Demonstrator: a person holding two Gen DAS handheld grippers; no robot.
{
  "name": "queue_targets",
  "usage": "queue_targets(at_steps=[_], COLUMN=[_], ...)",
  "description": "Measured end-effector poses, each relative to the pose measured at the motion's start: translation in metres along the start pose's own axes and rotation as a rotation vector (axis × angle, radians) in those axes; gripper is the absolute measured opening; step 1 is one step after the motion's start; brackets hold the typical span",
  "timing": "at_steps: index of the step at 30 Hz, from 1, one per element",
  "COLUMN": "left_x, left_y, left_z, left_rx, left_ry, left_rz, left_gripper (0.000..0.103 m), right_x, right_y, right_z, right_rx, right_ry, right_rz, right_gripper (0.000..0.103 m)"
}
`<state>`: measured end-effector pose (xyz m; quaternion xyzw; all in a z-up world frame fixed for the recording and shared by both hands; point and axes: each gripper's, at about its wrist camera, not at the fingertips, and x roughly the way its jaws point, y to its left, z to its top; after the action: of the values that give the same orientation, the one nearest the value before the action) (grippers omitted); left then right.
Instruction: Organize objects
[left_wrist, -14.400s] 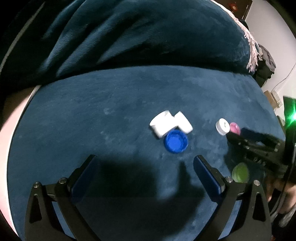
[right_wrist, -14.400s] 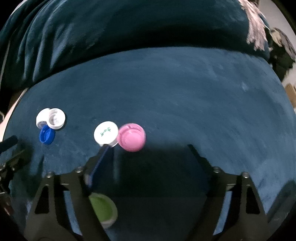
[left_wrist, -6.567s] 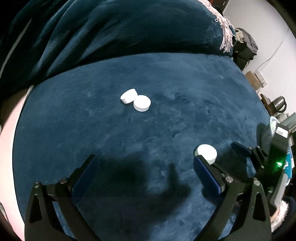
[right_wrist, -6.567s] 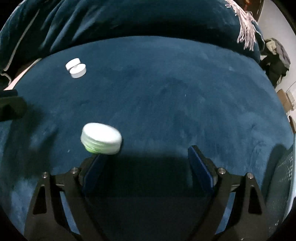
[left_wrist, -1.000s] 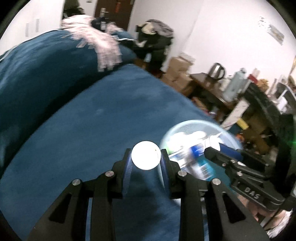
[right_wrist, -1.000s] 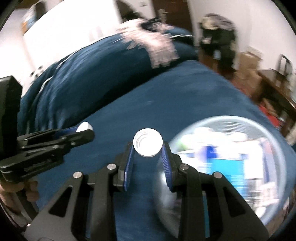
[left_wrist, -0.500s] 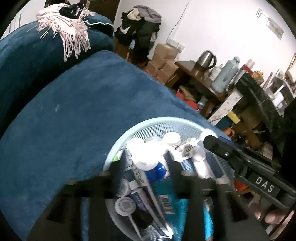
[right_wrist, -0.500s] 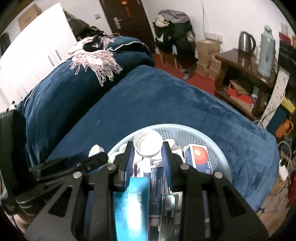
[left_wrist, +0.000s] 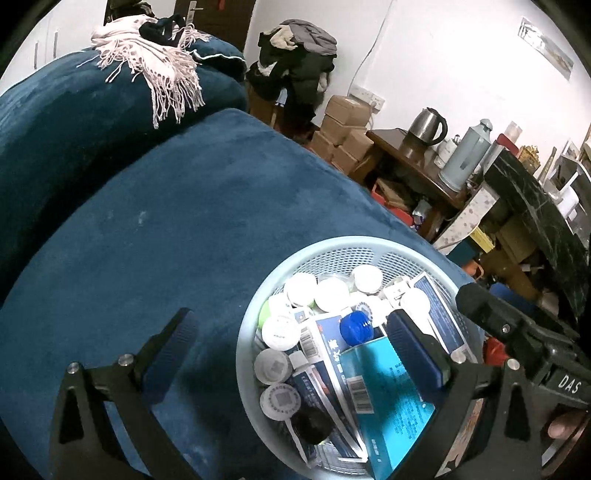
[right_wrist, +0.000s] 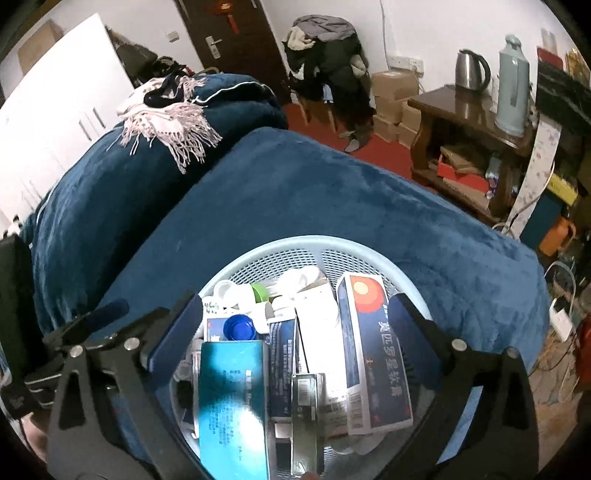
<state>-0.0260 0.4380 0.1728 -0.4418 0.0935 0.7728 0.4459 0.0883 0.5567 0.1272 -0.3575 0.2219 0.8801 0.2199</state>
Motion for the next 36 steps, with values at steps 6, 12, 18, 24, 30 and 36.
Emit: queue_targets(at_steps=[6, 12, 18, 24, 30, 36], left_x=[-0.010, -0.025, -0.041, -0.065, -0.101, -0.147], left_y=[0.004, 0.015, 0.025, 0.029, 0.032, 0.057], left_z=[-0.005, -0.012, -0.021, -0.033, -0.049, -0.084], left_rx=[0.004, 0.004, -0.004, -0.003, 0.005, -0.073], left_ry=[-0.002, -0.010, -0.011, -0.022, -0.050, -0.097], left_rz=[0.017, 0.039, 0.071, 0.102, 0.120, 0.194], left_gripper=[0.102, 0.102, 0.102, 0.102, 0.102, 0.102], right_x=[-0.006, -0.009, -0.015, -0.028, -0.049, -0.064], right_y=[0.009, 0.022, 0.039, 0.052, 0.062, 0.086], right_z=[-0.002, -0.011, -0.025, -0.035, -0.045, -0.057], right_rx=[-0.030, -0.038, -0.052, -0.078, -0.092, -0.130], right_ry=[-0.010, -0.009, 0.004, -0.002, -0.016, -0.025], right_rz=[-0.028, -0.021, -0.008, 0.004, 0.024, 0.069], right_gripper=[0.103, 0.103, 0.103, 0.103, 0.103, 0.103])
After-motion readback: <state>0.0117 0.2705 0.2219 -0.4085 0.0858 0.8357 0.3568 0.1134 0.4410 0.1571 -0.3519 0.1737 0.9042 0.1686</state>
